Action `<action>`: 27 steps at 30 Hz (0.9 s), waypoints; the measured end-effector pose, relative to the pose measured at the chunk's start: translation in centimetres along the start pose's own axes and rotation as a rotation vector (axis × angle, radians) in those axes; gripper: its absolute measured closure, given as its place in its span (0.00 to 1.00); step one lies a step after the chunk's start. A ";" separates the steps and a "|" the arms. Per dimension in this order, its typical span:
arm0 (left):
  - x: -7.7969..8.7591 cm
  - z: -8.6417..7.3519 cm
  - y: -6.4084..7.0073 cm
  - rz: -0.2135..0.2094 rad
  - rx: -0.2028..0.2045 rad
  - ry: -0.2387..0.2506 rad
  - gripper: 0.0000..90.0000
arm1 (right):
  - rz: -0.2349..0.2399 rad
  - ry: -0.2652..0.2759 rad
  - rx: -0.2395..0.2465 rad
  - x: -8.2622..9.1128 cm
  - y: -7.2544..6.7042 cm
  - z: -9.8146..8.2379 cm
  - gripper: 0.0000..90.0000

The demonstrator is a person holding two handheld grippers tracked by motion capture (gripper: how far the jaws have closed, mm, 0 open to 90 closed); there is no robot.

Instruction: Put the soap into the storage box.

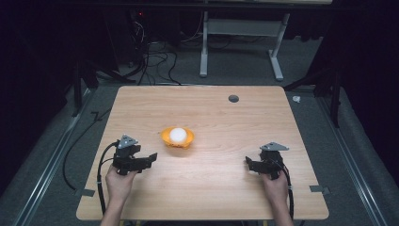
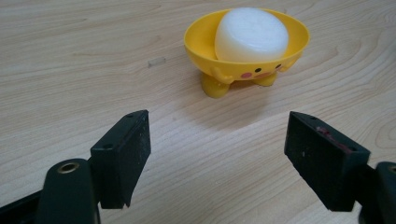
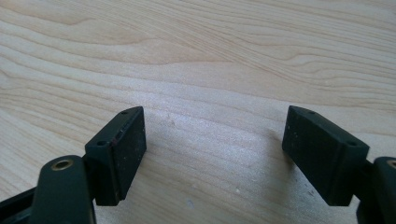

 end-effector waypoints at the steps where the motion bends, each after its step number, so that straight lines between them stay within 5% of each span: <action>1: 0.0 -0.1 0.0 0.000 0.005 0.002 0.26 | 0.000 0.000 0.000 0.0 0.0 0.0 0.25; 27: -0.6 -2.3 0.1 -0.008 0.042 -0.011 0.26 | -0.002 0.000 0.004 0.0 0.0 0.0 0.25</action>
Point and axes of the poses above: each handheld gripper's, and its own axes: x roughly backward along the jaws, z roughly out of its top, y roughly to its right, the point moved 3 cm from there along -x, roughly forward along the jaws, and after that the axes turned 6 degrees about -x, right-handed, at the moved point
